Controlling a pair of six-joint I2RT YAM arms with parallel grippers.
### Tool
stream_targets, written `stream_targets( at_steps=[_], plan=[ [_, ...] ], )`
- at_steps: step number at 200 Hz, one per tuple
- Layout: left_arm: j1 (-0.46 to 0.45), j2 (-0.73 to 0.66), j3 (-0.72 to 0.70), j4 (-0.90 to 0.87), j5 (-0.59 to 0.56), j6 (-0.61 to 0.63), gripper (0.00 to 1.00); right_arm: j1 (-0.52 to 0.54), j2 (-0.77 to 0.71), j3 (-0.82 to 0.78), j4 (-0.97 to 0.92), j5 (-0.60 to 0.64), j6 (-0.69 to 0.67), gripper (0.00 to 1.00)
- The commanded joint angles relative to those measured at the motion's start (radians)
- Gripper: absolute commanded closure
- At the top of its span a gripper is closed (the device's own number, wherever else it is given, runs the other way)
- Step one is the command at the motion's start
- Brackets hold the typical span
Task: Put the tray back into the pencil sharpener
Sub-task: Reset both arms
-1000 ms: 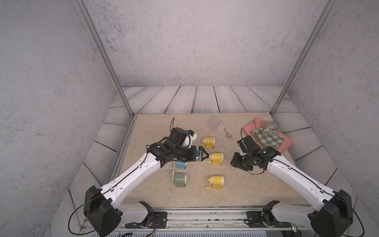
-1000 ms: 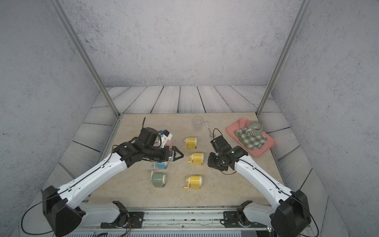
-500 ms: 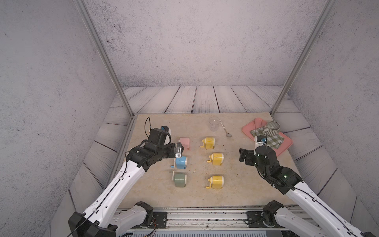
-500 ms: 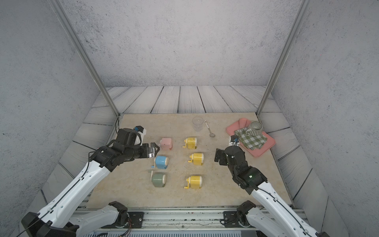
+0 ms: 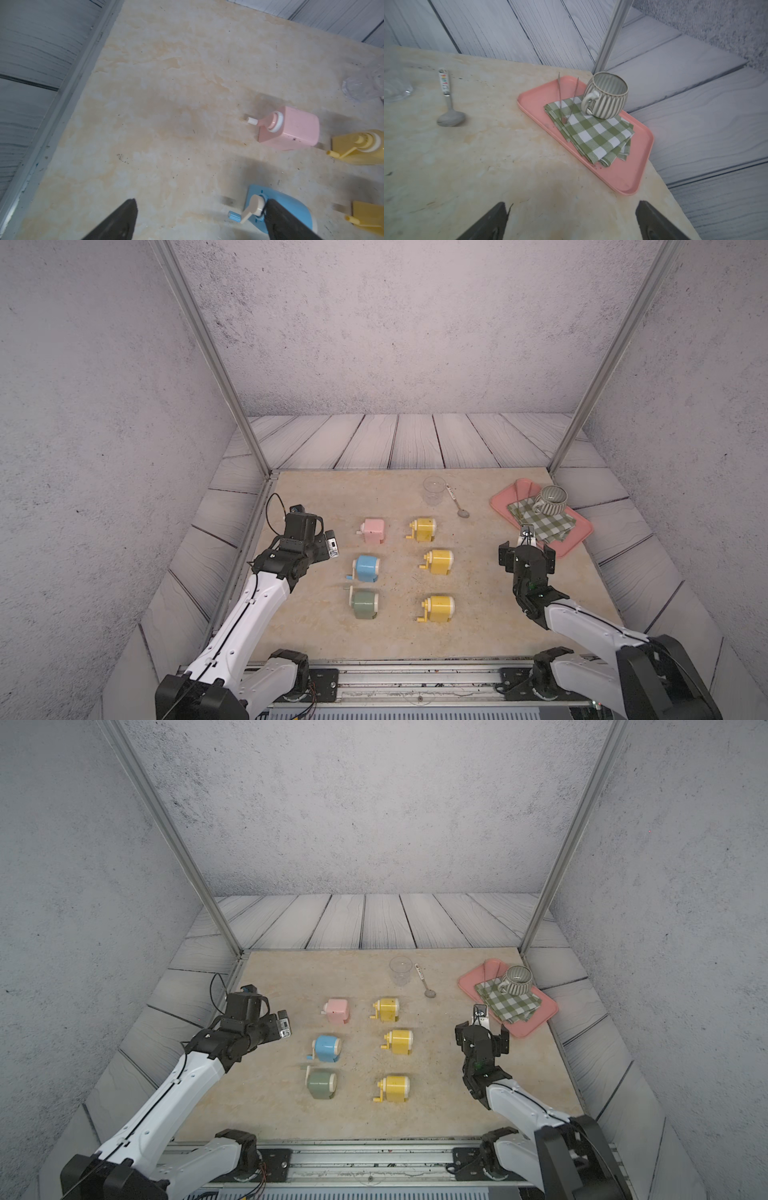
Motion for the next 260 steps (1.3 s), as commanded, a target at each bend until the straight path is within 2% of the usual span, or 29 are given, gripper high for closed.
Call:
stream_targets(
  at_steps=[1,14,28,33,40,58,72,93,133,147,161,173,183,196,210,260],
  plan=[
    [0.012,-0.041,-0.065,0.128,-0.153,0.04,0.02,-0.048,0.12,-0.004,0.294,-0.06,0.006,0.01],
    [0.016,-0.07,-0.122,0.201,-0.234,0.063,0.02,-0.09,0.166,0.029,0.277,-0.18,-0.017,0.01],
    [0.019,-0.132,-0.213,0.339,-0.309,0.105,0.02,-0.132,0.252,0.013,0.384,-0.176,0.027,0.01],
    [0.021,-0.158,-0.257,0.405,-0.329,0.129,0.02,-0.155,0.275,0.008,0.43,-0.21,0.034,0.01],
    [0.024,-0.197,-0.325,0.501,-0.355,0.186,0.02,-0.163,0.282,0.013,0.402,-0.234,0.042,0.01],
    [0.039,-0.272,-0.51,0.819,-0.373,0.309,0.02,-0.17,0.339,0.0,0.499,-0.239,0.039,0.01],
    [0.093,-0.269,-0.575,0.925,-0.347,0.296,0.02,-0.177,0.313,0.029,0.393,-0.253,0.054,0.01],
    [0.181,-0.177,-0.574,0.936,-0.279,0.23,0.02,-0.189,0.326,0.077,0.324,-0.273,0.058,0.01],
    [0.203,0.161,-0.53,1.177,-0.215,0.207,0.02,-0.193,0.338,0.135,0.225,-0.267,0.067,0.01],
    [0.204,0.265,-0.491,1.241,-0.202,0.248,0.02,-0.192,0.337,0.135,0.223,-0.269,0.067,0.01],
    [0.206,0.303,-0.435,1.187,-0.15,0.291,0.02,-0.194,0.336,0.135,0.222,-0.27,0.068,0.01],
    [0.212,0.372,-0.434,1.265,-0.142,0.298,0.02,-0.195,0.337,0.134,0.223,-0.268,0.067,0.01],
    [0.214,0.429,-0.433,1.336,-0.088,0.325,0.02,-0.194,0.337,0.134,0.222,-0.269,0.067,0.01],
    [0.212,0.488,-0.403,1.331,-0.034,0.35,0.02,-0.195,0.334,0.134,0.222,-0.269,0.066,0.01],
    [0.212,0.497,-0.411,1.357,-0.028,0.355,0.02,-0.194,0.335,0.134,0.223,-0.268,0.066,0.01],
    [0.211,0.473,-0.397,1.289,-0.018,0.36,0.02,-0.195,0.335,0.134,0.224,-0.268,0.064,0.01]
  ],
)
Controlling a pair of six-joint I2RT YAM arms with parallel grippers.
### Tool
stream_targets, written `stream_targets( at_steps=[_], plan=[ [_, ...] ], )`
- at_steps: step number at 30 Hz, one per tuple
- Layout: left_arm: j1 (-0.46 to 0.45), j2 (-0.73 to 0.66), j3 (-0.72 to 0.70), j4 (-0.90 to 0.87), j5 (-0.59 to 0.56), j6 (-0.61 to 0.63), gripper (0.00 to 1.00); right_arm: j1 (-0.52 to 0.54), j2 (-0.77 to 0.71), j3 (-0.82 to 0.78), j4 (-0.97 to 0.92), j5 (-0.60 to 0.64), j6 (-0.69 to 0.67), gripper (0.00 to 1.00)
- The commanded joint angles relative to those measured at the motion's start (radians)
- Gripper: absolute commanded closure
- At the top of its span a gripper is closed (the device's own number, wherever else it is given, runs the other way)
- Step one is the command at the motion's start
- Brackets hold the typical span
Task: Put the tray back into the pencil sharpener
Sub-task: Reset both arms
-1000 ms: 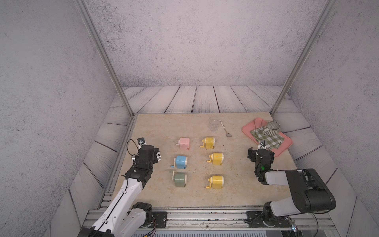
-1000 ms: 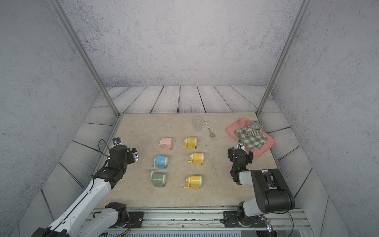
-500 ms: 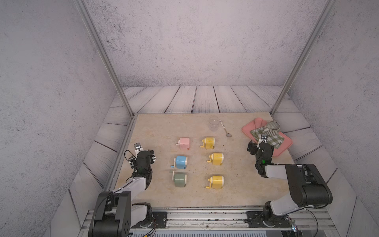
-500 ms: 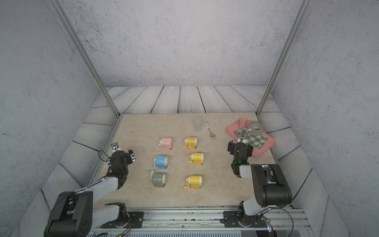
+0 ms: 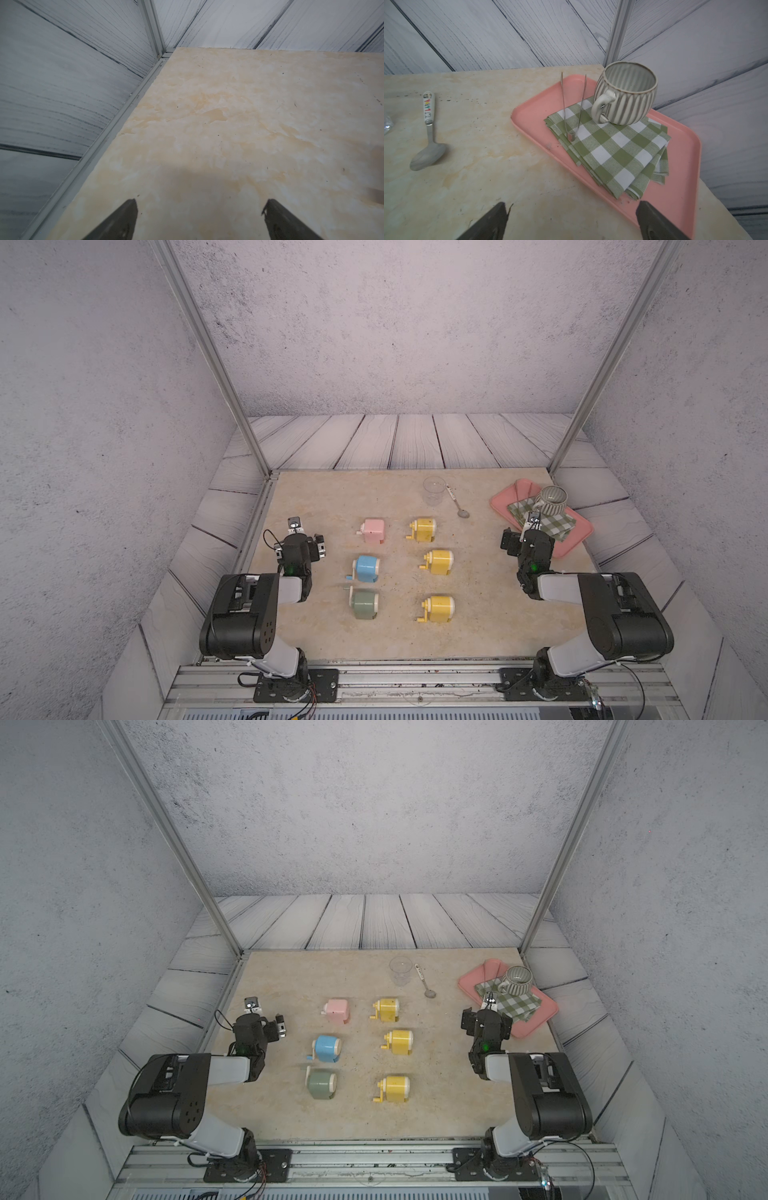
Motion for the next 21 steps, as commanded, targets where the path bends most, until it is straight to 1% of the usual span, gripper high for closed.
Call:
stream_targets(
  at_steps=[1,21],
  plan=[
    [0.006,-0.023,0.023,-0.011,0.024,0.018,0.02,-0.004,0.007,0.006,-0.009,-0.006,0.008,0.01],
    [0.007,-0.021,0.022,-0.005,0.024,0.019,0.02,-0.005,0.007,0.006,-0.013,-0.007,0.011,0.01]
  ],
)
